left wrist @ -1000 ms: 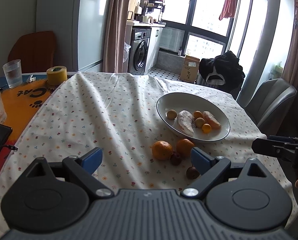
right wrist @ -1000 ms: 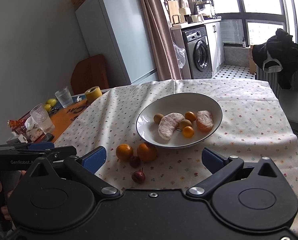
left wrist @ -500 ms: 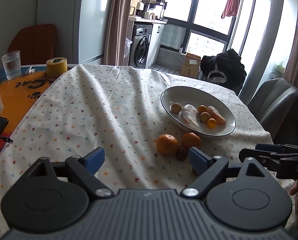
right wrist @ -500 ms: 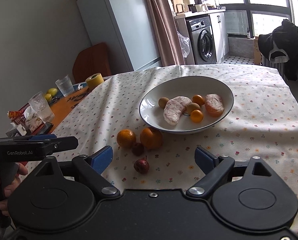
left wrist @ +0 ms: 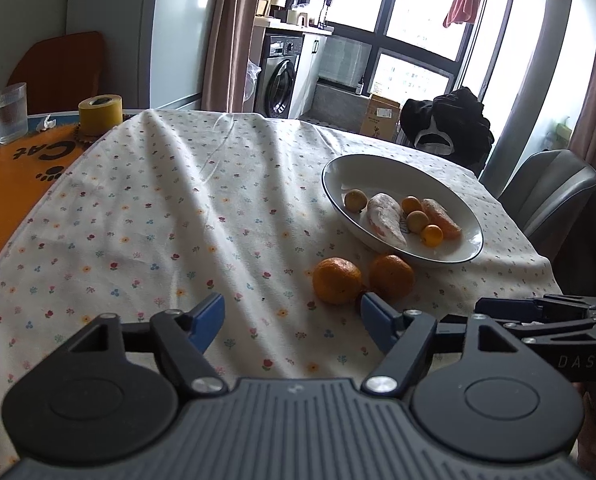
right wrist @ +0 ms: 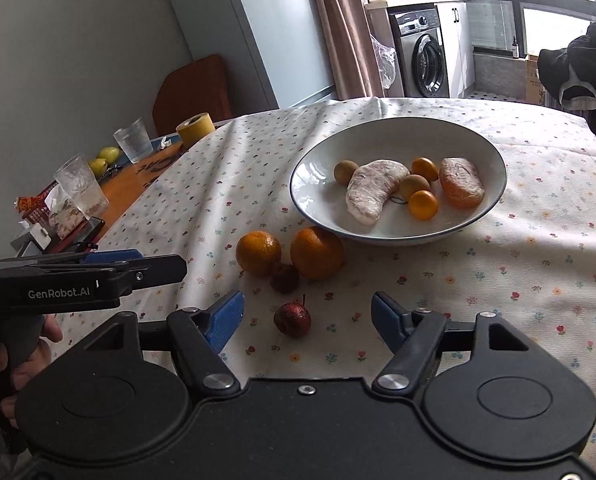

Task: Organize fruits
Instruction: 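Move the right tool to a small dark red fruit while the left tool approaches another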

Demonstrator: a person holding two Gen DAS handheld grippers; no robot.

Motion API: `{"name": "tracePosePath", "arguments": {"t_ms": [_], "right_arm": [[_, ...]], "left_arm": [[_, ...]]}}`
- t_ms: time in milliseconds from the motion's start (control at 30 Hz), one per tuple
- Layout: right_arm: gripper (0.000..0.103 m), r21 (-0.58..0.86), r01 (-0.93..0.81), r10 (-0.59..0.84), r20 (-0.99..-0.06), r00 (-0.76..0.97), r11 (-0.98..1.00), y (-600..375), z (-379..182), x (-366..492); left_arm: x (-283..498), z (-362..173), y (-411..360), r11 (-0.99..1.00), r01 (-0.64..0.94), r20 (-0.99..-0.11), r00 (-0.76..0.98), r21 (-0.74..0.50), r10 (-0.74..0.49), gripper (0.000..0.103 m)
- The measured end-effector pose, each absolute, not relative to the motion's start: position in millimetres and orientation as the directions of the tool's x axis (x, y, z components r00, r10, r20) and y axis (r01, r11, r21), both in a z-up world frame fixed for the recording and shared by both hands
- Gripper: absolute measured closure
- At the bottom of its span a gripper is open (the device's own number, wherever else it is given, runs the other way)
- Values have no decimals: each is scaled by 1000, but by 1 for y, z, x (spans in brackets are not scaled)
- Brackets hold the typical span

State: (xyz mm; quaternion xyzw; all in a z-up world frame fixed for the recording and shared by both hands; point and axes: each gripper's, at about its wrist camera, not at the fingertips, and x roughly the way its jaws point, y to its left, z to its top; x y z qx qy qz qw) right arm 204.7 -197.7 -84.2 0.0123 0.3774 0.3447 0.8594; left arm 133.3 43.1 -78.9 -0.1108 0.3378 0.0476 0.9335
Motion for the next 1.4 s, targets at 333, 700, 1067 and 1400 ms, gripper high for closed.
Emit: {"name": "tracePosePath", "arguments": {"t_ms": [333, 700, 1067, 1400], "right_arm": [[54, 283, -596, 596, -678, 430, 752, -182, -100, 212], [80, 278, -593, 585, -695, 419, 755, -178, -109, 219], [80, 276, -543, 557, -690, 462, 793, -195, -109, 229], [80, 286, -501, 539, -689, 484, 817, -211, -112, 238]], "left_arm": [[146, -89, 47, 967, -164, -650, 760, -196, -3, 38], [155, -99, 47, 966, -165, -662, 750, -201, -10, 41], [173, -103, 34, 971, -123, -663, 747, -205, -45, 46], [184, -112, 14, 971, -62, -685, 720, -229, -116, 57]]}}
